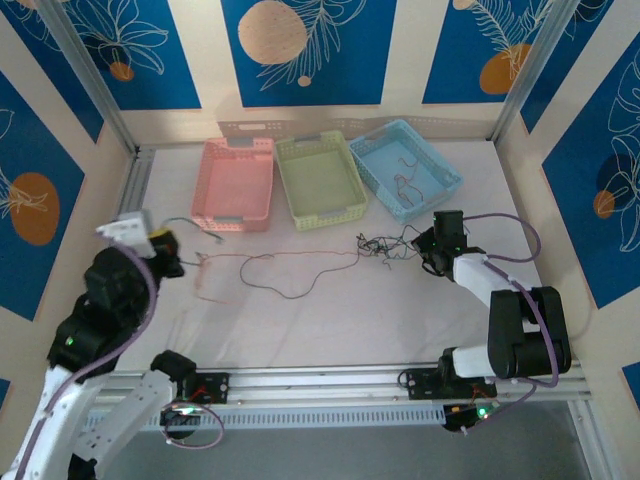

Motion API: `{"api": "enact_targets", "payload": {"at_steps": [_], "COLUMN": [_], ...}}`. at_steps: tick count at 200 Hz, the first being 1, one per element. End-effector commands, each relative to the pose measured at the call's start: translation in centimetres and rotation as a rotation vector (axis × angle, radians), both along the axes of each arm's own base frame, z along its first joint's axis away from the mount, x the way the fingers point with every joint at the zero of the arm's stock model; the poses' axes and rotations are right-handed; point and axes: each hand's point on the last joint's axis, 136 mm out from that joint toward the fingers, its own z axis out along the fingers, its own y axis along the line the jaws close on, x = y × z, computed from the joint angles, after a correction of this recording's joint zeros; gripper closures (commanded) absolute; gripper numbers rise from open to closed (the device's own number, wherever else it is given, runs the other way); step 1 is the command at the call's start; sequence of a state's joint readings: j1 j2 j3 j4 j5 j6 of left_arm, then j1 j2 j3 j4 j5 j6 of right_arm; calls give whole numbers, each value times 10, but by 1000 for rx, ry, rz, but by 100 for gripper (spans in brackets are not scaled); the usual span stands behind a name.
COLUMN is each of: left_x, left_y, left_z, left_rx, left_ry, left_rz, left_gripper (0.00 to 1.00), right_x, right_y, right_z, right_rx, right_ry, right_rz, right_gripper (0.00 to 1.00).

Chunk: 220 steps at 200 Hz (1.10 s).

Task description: Untangle the cables

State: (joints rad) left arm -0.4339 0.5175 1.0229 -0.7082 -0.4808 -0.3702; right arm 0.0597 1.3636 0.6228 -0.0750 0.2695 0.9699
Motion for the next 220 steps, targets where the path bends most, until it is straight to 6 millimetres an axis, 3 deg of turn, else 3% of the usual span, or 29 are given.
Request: {"api": "enact_targets", "payload": {"at_steps": [1, 27, 59, 85, 113, 132, 148, 187, 220], "left_x": [-28, -9, 22, 46, 65, 79, 93, 121, 130], "left_y": [68, 49, -4, -57, -118, -152, -165, -185, -195], "left_z": [13, 17, 17, 14, -1, -21, -49, -117, -148], "left_rx": [101, 102, 32, -30, -128, -193, -225, -284, -309], "left_ry": [-57, -49, -83, -99, -129, -140, -109, -31, -27], "left_rz": [335, 265, 16, -212, -483, -622, -655, -674, -699], "left_gripper": [100, 100, 100, 100, 100, 100, 100, 100, 100], "right_x": [5, 6, 7, 13, 24, 26, 27, 20, 10], "right_y": [0, 2, 4, 19, 57, 83, 106, 162, 202], "right_z": [7, 7, 8, 20, 50, 70, 81, 101, 106], "right_rx": [-13, -14, -12, -16, -54, -129, -141, -119, -91], "right_ry": [-10, -8, -12, -51, -207, -307, -371, -521, -578], "right_rz": [0, 7, 19, 99, 281, 384, 475, 707, 883], "right_gripper": [100, 100, 100, 100, 74, 51, 42, 37, 36]}}
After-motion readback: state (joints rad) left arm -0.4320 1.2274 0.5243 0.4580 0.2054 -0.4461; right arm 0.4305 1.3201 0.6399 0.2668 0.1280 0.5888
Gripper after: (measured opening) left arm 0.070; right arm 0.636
